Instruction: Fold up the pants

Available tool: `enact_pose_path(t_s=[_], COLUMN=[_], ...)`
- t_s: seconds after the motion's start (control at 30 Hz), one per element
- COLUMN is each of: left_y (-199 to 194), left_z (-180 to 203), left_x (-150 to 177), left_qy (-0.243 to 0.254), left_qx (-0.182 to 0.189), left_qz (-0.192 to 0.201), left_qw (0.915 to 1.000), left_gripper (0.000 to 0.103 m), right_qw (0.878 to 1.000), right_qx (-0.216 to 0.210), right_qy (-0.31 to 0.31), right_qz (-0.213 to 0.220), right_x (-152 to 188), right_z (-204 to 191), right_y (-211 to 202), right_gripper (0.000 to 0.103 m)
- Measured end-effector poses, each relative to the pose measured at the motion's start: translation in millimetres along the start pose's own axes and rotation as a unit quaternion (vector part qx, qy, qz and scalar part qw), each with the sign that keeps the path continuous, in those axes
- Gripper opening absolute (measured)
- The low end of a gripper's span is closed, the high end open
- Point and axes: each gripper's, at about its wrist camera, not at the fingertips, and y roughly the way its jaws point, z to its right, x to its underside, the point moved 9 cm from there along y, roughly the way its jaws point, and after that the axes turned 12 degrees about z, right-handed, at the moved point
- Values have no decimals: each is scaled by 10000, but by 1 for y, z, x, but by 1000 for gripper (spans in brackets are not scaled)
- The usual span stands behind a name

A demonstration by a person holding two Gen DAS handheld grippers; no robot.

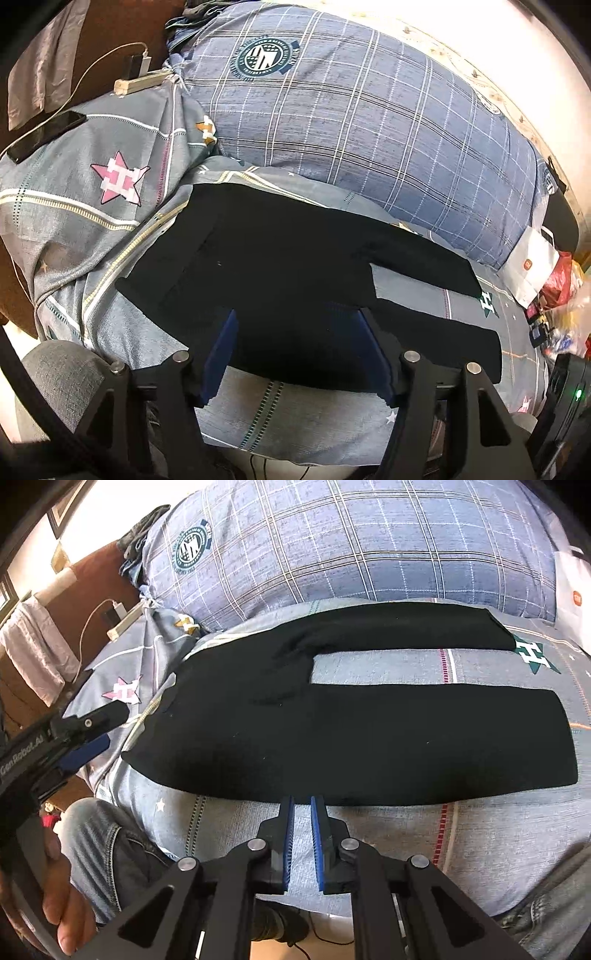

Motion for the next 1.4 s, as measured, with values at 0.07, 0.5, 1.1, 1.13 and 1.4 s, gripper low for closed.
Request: enact_pose_path(t_s=[0.07, 0.5, 1.1, 1.13, 1.4], left_y=[-2, -4, -16, -18, -22], left_z=[5, 33, 47, 46, 33], left_x=[2, 27, 45, 45, 49], left_qy=[35, 306, 362, 385, 473], left_qx=[17, 85, 109, 82, -23], left_qz=[-17, -286, -644, -631, -437], left_qw=[10000, 9991, 9972, 9972, 9979], left_gripper=[66, 66, 66, 66, 66], right_qw=[9992, 9913, 9947, 9942, 9905], right_qx=[-192, 702, 390, 411, 909], right_qy=[331, 1115, 908, 961, 961], right_qz=[63, 61, -273, -263, 375], right_x=[-4, -7, 26, 27, 18], right_z=[7, 80, 72, 73, 88], right_y=[-2, 20, 26, 23, -25], right_gripper=[11, 67, 88, 88, 88])
